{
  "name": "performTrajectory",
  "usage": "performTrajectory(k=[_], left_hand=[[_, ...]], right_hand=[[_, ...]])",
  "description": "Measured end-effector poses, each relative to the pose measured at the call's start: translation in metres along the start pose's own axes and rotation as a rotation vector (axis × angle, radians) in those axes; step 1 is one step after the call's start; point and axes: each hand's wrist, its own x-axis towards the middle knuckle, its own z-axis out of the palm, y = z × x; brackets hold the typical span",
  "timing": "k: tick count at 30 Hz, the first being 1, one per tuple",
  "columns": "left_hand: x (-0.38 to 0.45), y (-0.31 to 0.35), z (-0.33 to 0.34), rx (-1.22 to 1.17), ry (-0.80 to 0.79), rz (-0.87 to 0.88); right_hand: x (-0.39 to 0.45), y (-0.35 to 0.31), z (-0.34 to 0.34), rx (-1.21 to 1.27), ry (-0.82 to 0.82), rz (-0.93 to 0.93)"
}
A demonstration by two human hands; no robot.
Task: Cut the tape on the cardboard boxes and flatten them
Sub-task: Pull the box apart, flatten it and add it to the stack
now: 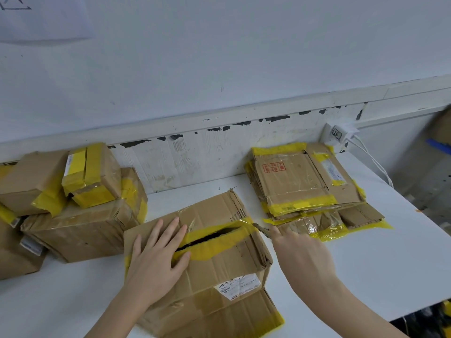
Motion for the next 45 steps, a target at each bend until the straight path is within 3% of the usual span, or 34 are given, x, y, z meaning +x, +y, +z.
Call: performTrajectory(k=[20,26,31,38,41,45], left_hand=[[0.002,-0.004,-0.001,-0.010,0.006,0.013],[0.012,-0.015,-0.010,0.005,-0.005,-0.074],[0.022,-0.026,-0.013,0.021,-0.144,-0.160],[0.008,-0.005,-0.019,0.074,-0.156,-0.340],[-0.004,-0.009,-0.028,0.033,-0.097,-0.247],[-0.029,-0.013,-0.031,-0.204,-0.136,-0.062]], right_hand=[[-0.030,0.019,0.017,0.034,-0.030,0.050],[-0.023,0.024,0.020,0.426,0.058,0.146],[-0.023,-0.005,0.032,1.078,-0.115,0.098],[-0.005,-0.044,0.038,1.287,-0.080,0.052],[0.013,-0.051,0.038,1.286,-0.028,0.062],[0.046,-0.050,0.034,1.171,0.047,0.021]])
